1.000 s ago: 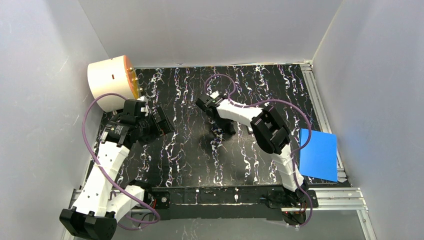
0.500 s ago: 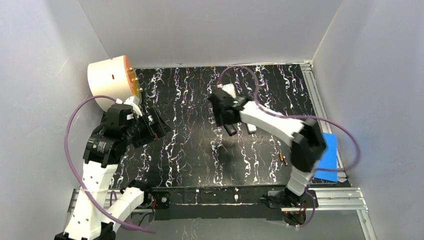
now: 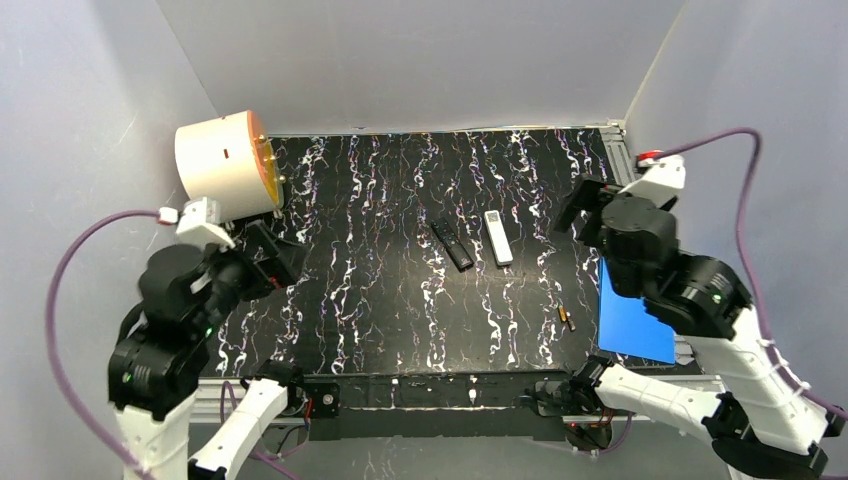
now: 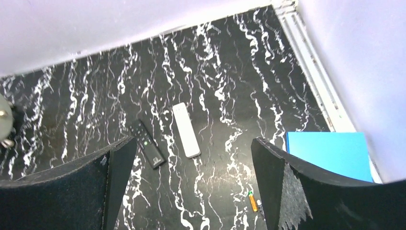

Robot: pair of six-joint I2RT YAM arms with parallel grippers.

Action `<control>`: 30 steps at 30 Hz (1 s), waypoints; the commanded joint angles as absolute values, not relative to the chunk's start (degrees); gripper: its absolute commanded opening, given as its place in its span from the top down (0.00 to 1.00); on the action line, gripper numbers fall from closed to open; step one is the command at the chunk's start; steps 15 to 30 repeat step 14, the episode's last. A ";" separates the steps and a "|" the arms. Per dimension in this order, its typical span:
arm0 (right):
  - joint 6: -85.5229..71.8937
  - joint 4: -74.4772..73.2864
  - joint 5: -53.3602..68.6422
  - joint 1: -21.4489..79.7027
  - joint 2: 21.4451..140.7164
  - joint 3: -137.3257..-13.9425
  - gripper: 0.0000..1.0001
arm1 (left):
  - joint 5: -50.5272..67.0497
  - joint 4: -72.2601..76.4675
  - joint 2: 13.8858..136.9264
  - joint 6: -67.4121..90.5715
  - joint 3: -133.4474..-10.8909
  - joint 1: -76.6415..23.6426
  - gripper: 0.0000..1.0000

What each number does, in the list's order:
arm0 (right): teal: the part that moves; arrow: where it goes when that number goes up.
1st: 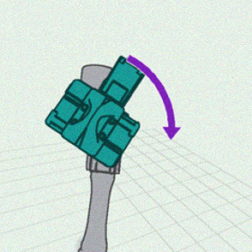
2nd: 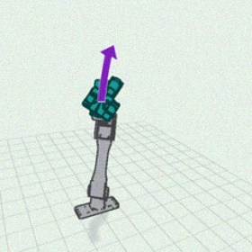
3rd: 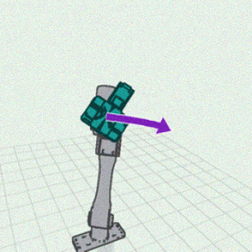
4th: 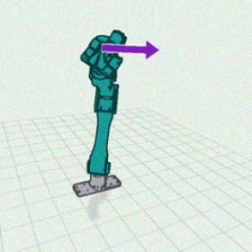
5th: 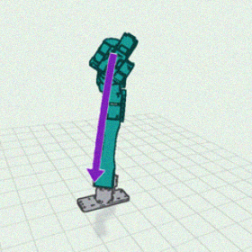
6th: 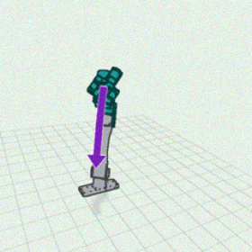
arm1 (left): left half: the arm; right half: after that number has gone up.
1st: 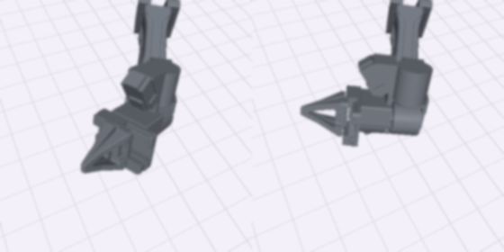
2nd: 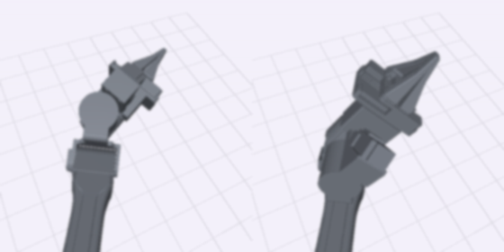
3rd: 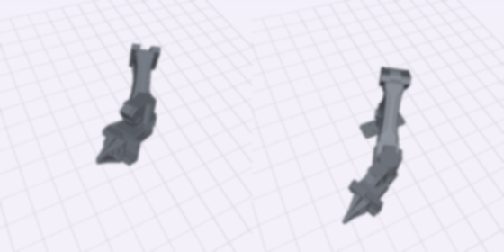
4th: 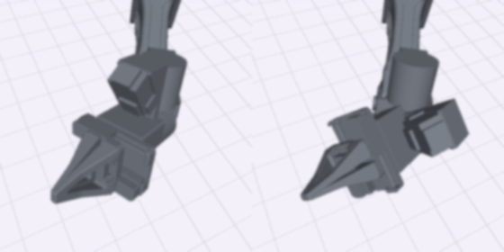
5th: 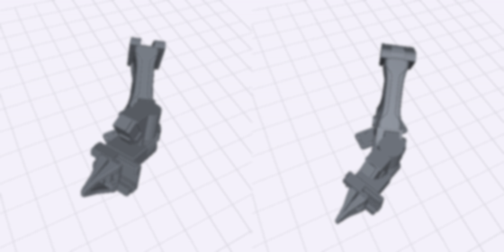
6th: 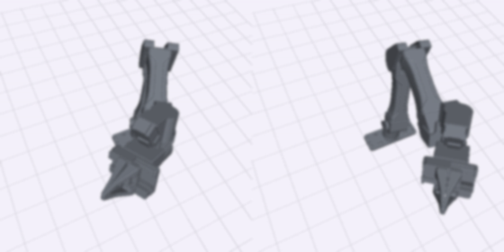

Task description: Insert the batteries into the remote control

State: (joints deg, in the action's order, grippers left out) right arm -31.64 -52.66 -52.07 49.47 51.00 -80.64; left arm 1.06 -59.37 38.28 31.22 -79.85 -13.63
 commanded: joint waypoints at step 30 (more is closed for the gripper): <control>-23.42 -49.55 -56.53 49.35 44.81 -91.54 0.01 | -4.14 -58.13 29.79 26.09 -90.21 -13.80 0.01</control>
